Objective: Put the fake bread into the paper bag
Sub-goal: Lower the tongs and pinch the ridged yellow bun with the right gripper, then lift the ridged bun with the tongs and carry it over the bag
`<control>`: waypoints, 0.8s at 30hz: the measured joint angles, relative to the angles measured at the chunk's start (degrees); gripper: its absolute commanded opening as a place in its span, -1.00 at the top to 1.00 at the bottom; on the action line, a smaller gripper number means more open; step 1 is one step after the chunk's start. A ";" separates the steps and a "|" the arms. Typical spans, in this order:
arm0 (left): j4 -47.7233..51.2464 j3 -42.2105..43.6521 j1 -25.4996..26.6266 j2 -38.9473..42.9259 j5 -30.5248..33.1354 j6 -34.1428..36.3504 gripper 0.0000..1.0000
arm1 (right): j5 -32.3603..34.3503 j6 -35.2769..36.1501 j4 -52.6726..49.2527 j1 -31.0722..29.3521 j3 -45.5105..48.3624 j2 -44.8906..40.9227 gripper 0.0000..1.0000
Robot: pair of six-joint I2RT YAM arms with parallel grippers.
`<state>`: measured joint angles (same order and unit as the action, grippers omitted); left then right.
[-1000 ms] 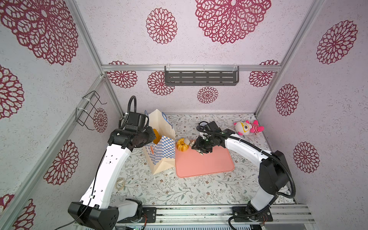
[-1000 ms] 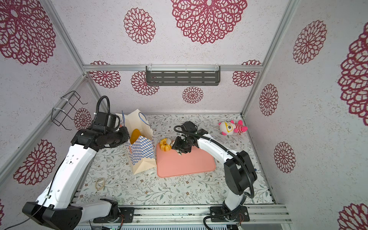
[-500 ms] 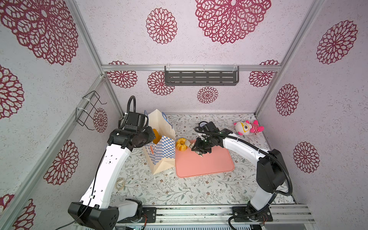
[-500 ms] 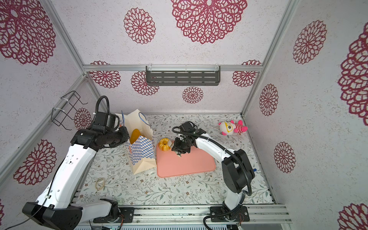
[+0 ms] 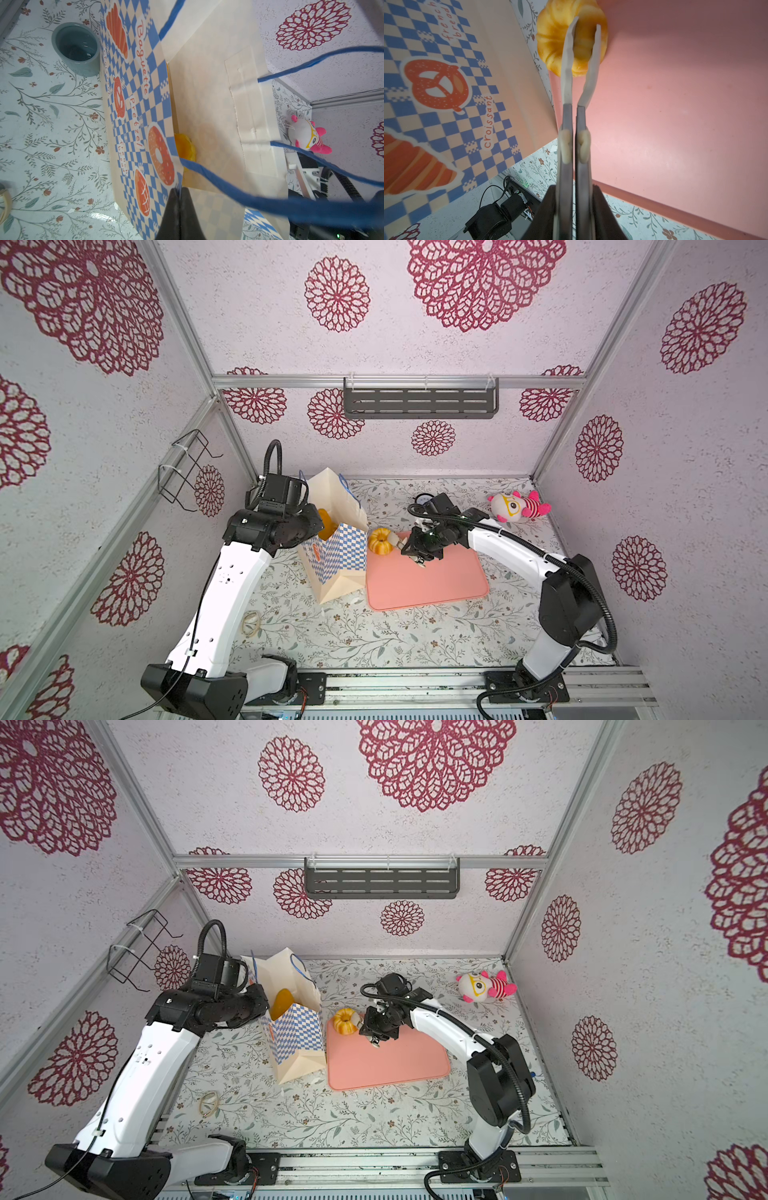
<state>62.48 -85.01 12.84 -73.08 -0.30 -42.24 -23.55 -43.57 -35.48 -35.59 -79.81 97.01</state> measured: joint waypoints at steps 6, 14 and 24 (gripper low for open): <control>0.02 0.00 0.00 0.00 0.02 0.00 1.00 | 1.18 -0.04 -2.08 0.94 -0.15 -5.44 1.00; 0.02 0.00 0.00 0.00 -0.02 0.00 1.00 | 4.28 0.07 -7.30 2.10 -7.15 -9.77 1.00; 0.02 -0.15 -0.02 -0.02 -0.20 0.00 1.00 | 5.64 2.12 -10.49 2.12 -25.83 -10.03 1.00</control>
<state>62.50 -85.17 12.82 -73.10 -0.49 -42.24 -17.91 -41.45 -45.98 -33.47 -105.65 86.98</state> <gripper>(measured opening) 0.041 0.267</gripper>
